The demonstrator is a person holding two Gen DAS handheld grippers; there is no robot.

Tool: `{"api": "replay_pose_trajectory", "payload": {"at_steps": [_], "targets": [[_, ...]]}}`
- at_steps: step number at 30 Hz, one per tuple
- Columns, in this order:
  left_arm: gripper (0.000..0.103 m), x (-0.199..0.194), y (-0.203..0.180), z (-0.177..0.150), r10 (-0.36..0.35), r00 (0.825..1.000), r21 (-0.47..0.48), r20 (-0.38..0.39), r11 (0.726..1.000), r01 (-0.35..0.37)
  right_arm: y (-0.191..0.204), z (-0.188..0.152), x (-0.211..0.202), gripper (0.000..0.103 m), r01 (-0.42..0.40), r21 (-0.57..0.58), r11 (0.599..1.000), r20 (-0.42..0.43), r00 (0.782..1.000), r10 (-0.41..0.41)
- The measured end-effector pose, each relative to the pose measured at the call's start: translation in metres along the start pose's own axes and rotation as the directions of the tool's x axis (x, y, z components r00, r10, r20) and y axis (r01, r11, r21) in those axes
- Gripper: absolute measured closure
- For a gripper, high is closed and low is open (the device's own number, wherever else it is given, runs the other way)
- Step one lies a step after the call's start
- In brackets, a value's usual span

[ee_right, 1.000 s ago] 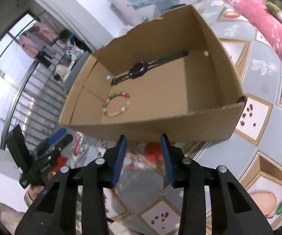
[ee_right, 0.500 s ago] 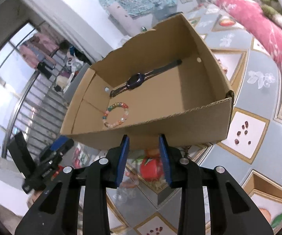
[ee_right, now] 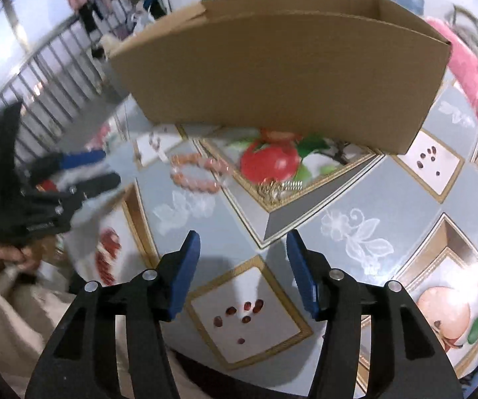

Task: Organize jewelry
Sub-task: 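Move the right tool to the peach bead bracelet's gold charm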

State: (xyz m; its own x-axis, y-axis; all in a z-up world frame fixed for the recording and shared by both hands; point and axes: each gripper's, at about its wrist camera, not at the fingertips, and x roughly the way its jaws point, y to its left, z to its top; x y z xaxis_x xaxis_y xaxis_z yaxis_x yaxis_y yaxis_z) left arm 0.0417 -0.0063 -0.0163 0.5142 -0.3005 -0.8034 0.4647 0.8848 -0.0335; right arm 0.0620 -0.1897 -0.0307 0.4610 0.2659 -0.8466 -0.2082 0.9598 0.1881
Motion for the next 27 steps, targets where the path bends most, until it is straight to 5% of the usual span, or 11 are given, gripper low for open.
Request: {"api": "replay_pose_trajectory", "payload": {"at_steps": [7,13,15,27], "targets": [[0.056,0.003,-0.003,0.009,0.012,1.0,0.018,0.016,1.0,-0.013,0.016,0.002,0.001,0.057,-0.016,-0.041,0.999,0.037,0.999,0.017],[0.056,0.007,-0.01,0.014,0.012,1.0,0.049,0.015,0.999,-0.012,0.009,0.005,-0.006,0.06,0.002,-0.012,1.0,0.068,0.998,-0.001],[0.056,0.009,-0.008,0.015,0.013,1.0,0.041,0.013,0.999,-0.013,0.001,0.007,-0.009,0.061,0.025,0.037,0.999,0.148,0.988,-0.03],[0.056,0.018,0.006,0.015,0.002,1.0,0.007,-0.005,1.0,-0.002,-0.028,0.019,-0.006,0.074,0.054,0.134,0.989,0.153,0.985,-0.075]]}}
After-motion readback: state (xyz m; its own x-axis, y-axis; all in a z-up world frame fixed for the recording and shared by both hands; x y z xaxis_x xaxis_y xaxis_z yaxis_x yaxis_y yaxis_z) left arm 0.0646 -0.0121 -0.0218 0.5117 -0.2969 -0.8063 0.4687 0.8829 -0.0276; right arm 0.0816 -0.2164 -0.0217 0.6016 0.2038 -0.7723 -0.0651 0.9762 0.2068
